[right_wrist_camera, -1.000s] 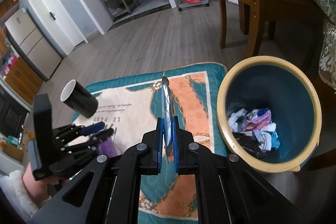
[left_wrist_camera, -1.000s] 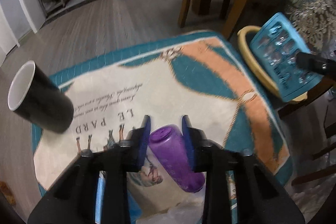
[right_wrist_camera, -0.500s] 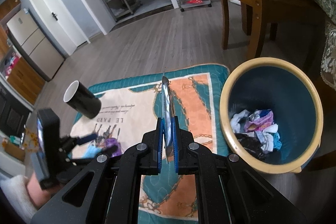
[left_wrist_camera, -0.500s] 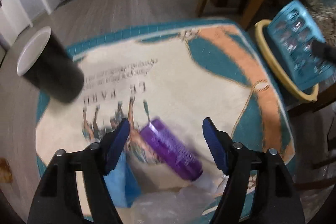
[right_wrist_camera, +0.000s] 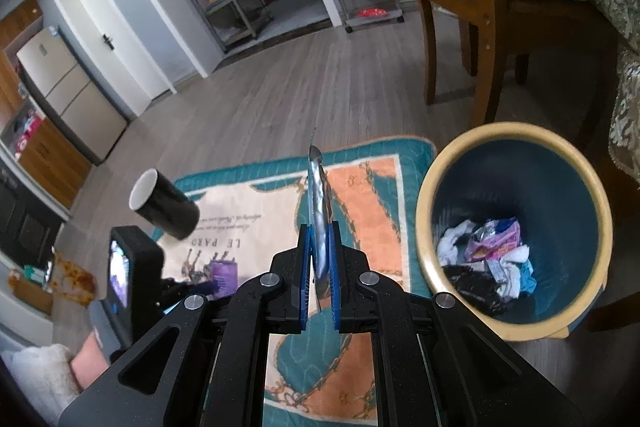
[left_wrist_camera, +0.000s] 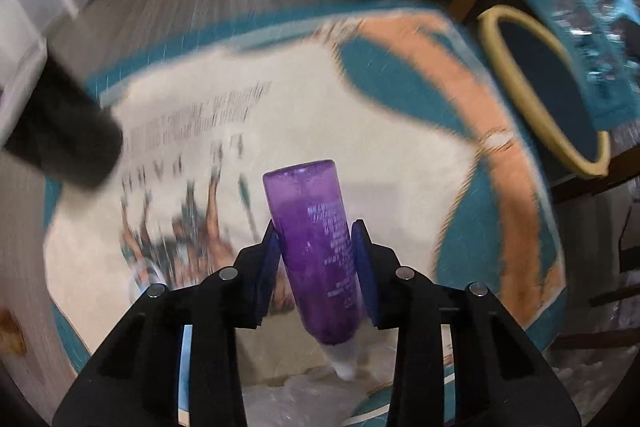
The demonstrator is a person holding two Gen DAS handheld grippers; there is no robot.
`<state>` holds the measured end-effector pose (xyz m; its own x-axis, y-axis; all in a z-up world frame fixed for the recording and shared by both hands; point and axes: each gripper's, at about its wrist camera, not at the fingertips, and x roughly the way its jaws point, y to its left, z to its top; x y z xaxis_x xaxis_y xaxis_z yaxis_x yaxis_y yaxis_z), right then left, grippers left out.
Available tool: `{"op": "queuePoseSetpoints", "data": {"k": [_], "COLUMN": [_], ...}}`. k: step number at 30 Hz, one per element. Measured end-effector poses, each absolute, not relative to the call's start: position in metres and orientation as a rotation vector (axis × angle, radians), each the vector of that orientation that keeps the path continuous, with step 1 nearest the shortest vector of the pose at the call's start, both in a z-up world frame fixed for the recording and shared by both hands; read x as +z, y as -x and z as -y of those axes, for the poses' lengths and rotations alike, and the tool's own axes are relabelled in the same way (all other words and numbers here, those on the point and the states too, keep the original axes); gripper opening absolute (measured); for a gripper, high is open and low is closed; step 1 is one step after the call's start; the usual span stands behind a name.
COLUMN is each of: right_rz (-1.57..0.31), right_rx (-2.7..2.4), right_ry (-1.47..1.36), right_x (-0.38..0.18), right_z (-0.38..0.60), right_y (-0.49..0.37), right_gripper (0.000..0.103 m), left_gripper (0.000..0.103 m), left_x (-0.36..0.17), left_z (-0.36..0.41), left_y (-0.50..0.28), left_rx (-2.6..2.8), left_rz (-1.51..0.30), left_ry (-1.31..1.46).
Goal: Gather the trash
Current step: 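Grasp the purple spray bottle with the left tool while the right tool holds the blister pack, then carry the spray bottle and blister pack over the wastebasket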
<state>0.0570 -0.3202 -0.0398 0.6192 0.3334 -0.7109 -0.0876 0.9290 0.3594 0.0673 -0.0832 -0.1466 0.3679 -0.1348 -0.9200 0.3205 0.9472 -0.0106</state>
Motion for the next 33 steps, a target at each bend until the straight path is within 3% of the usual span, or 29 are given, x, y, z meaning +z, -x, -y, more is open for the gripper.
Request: {"op": "queuePoseSetpoints", "data": {"k": [9,17,33], "right_rz": [-0.777,-0.736,-0.805], "right_rx": [0.196,0.134,-0.002], "right_ry": [-0.368,-0.373,-0.445], "right_x": [-0.009,0.002,-0.033], "right_z": [0.356,0.388,0.458], "right_y": [-0.046,-0.039,-0.046], "right_gripper": [0.009,0.009,0.009], "left_gripper": [0.032,0.032,0.032], "left_x": [-0.065,-0.014,-0.024], "left_z": [0.120,0.150,0.226], "left_y": [-0.059,-0.062,-0.075], "left_rx": [-0.425,-0.543,-0.714], "left_rz": [-0.883,-0.791,-0.795], "left_ry": [-0.198,-0.051,-0.001]}}
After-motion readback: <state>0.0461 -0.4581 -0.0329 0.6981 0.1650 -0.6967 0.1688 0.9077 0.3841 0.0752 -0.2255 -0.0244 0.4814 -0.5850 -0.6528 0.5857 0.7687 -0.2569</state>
